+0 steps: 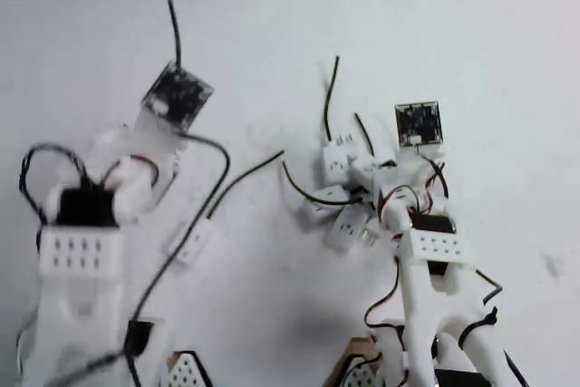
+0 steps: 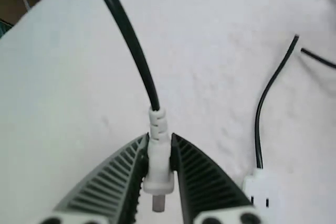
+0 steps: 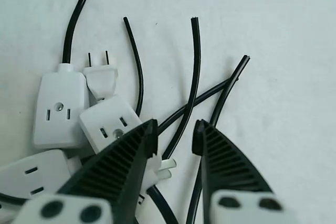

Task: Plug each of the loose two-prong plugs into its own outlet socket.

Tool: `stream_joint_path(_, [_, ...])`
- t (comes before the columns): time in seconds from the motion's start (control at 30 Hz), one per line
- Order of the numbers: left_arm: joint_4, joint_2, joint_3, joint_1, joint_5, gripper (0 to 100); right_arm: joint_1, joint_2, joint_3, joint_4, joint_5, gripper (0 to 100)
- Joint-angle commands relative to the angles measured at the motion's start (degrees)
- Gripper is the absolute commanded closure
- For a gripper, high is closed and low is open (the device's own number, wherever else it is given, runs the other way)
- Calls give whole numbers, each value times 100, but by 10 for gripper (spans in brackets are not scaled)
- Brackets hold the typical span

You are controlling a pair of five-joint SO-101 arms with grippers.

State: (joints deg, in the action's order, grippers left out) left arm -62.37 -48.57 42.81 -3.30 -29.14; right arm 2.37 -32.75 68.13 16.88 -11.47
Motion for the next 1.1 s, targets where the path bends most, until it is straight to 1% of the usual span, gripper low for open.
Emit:
stream_joint_path(0.0, [949, -1095, 721, 127, 747, 977, 4, 4, -26, -92, -35, 876])
stream_joint_path(0.17, [2347, -2167, 1890, 127, 2171, 977, -4, 4, -18, -84, -35, 876])
stream_joint_path(0.3, [3262, -2879, 2514, 127, 3429, 977, -4, 4, -18, -84, -35, 876])
stream_joint_path(0.4, [3684, -3116, 2664, 101, 4571, 977, -4, 13, -18, -92, -35, 876])
stream_joint_path(0.47, [3763, -3125, 2664, 92, 5512, 977, -4, 110, -26, -110, -35, 876])
stream_joint_path(0.5, [3780, -3125, 2664, 110, 5890, 976, -4, 198, -62, -110, -35, 876])
stream_joint_path(0.53, [3807, -3125, 2681, 110, 6119, 976, -4, 277, -105, -119, -35, 876])
stream_joint_path(0.7, [4598, -3160, 3095, 136, 6180, 976, -4, 629, -316, -145, -35, 876])
stream_joint_path(0.83, [5266, -3160, 3895, 479, 6215, 976, -4, 699, -352, -154, -35, 877])
stream_joint_path(0.93, [6277, -3160, 4492, 822, 6242, 976, -13, 699, -352, -154, -35, 878])
stream_joint_path(0.97, [6690, -3169, 4677, 945, 6356, 976, -13, 699, -352, -154, -35, 878])
stream_joint_path(1.07, [8062, -3169, 5143, 1191, 7174, 976, -13, 699, -352, -119, 0, 878])
